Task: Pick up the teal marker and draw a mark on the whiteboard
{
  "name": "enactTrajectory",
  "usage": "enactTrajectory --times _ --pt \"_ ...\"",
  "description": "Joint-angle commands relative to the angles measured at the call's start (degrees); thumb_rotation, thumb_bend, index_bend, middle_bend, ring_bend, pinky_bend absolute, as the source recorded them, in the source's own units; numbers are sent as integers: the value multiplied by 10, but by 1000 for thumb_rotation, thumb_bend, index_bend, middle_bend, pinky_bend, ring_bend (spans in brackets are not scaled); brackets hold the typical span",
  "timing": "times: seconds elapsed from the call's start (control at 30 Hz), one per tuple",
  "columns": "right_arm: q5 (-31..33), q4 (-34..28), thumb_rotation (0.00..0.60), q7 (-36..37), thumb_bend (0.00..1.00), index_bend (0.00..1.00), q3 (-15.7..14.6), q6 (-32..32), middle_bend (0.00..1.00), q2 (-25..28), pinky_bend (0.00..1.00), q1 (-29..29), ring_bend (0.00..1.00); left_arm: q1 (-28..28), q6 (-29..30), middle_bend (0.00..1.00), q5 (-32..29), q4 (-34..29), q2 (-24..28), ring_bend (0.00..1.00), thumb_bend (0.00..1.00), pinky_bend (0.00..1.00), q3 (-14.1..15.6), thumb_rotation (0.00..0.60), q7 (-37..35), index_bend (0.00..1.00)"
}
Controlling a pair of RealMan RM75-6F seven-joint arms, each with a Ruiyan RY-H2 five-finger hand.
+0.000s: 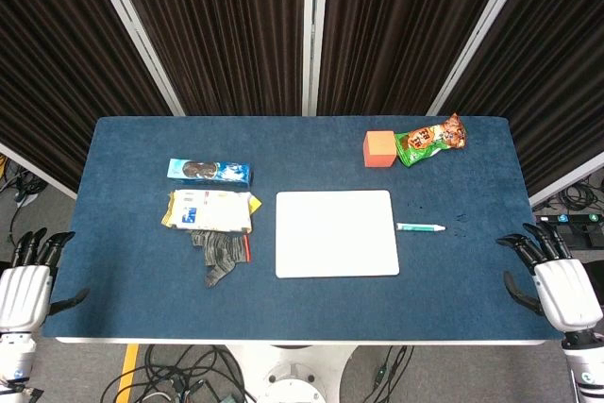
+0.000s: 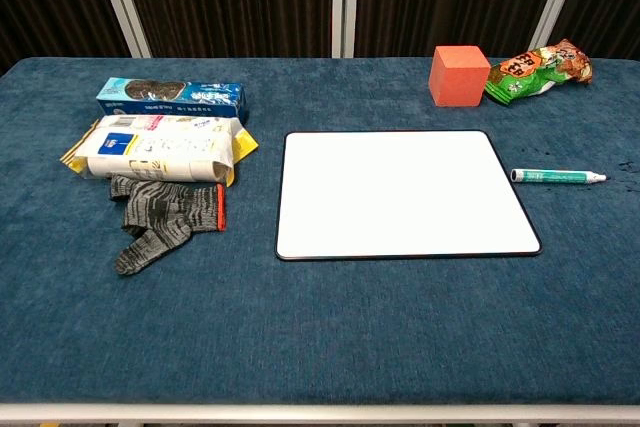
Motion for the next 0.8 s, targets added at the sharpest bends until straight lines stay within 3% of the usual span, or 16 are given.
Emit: enactTrajectory --times 0.03,0.2,0.33,0.4,0.57,0.8 --pt "2 -1 600 -1 354 260 3 -6 283 -2 71 3 105 -2 -5 158 -4 -1 1 38 93 40 0 600 3 159" --pt "2 -5 600 -8 342 259 6 -16 287 -6 70 8 106 -2 -3 159 -4 -3 2 38 93 40 -1 600 4 159" --pt "23 -21 600 -52 151 253 23 -32 295 -24 70 19 111 -3 -3 158 -4 -1 -1 38 93 40 -2 600 0 159" --pt "41 -30 600 -91 123 243 31 -62 297 -34 70 34 112 -4 -4 158 -3 1 -2 38 93 40 -1 600 -2 159" --pt "129 -14 600 -180 183 239 65 -180 300 -90 70 97 112 -6 -11 158 -6 12 -7 38 93 40 -1 600 -15 159" --pt "239 93 600 -249 212 300 100 -316 330 -197 70 186 116 -8 -20 158 -16 28 -8 38 93 40 -3 600 -35 159"
